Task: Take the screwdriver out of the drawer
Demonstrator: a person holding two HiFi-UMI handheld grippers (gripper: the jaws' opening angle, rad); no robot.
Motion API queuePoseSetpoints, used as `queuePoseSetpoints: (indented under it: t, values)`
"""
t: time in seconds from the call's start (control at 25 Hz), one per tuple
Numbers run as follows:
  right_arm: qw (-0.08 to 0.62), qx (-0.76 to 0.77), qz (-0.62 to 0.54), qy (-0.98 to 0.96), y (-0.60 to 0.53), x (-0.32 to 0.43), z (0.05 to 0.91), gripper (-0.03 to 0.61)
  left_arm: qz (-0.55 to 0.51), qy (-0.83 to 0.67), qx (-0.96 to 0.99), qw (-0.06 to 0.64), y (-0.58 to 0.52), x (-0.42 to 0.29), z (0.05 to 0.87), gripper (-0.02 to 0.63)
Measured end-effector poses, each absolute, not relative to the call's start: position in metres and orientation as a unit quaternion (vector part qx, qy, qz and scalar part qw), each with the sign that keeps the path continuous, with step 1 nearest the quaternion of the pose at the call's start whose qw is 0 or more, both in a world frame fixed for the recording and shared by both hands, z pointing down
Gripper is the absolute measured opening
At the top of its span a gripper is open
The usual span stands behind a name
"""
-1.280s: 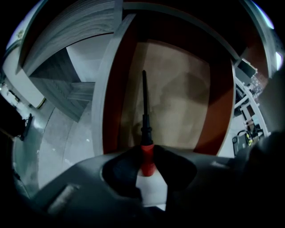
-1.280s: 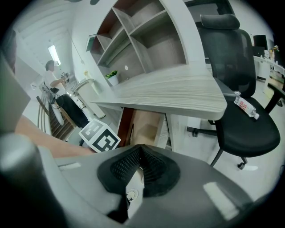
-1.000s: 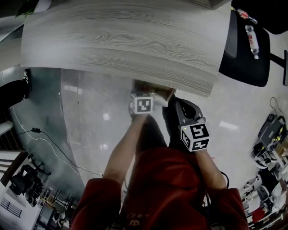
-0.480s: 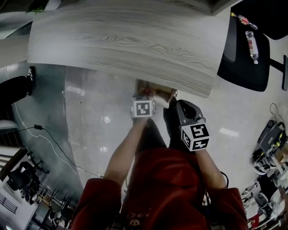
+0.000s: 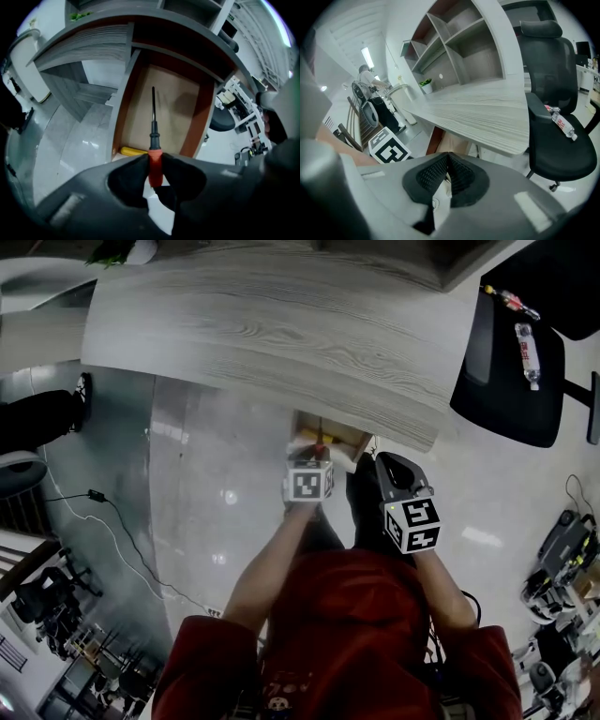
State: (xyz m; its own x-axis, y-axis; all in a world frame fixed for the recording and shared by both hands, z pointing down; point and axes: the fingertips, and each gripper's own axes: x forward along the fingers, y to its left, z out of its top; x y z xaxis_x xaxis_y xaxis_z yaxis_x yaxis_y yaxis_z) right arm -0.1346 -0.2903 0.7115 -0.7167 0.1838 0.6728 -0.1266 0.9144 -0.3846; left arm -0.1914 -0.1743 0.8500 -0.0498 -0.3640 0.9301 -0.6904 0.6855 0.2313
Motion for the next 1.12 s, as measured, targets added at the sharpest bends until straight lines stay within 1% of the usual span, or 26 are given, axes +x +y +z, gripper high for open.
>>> queuePoseSetpoints:
  t: [0.28, 0.72, 0.92, 1.12]
  values:
    - [0.371, -0.001, 0.193, -0.908, -0.288, -0.137, 0.690, 0.000, 0.125, -0.710, 0.393, 0.571, -0.168, -0.181, 0.810, 0.091]
    - [0.345, 0.039, 0.177, -0.921, -0.250, -0.148, 0.640, 0.000, 0.098, -0.709, 0.421, 0.557, -0.121, -0.183, 0.749, 0.091]
    - [0.332, 0.055, 0.163, -0.927, -0.230, -0.156, 0.616, 0.000, 0.093, -0.718, 0.433, 0.537, -0.098, -0.194, 0.715, 0.091]
    - [0.307, 0.108, 0.173, -0.929, -0.225, -0.165, 0.590, 0.000, 0.081, -0.733, 0.440, 0.512, -0.077, -0.213, 0.688, 0.091]
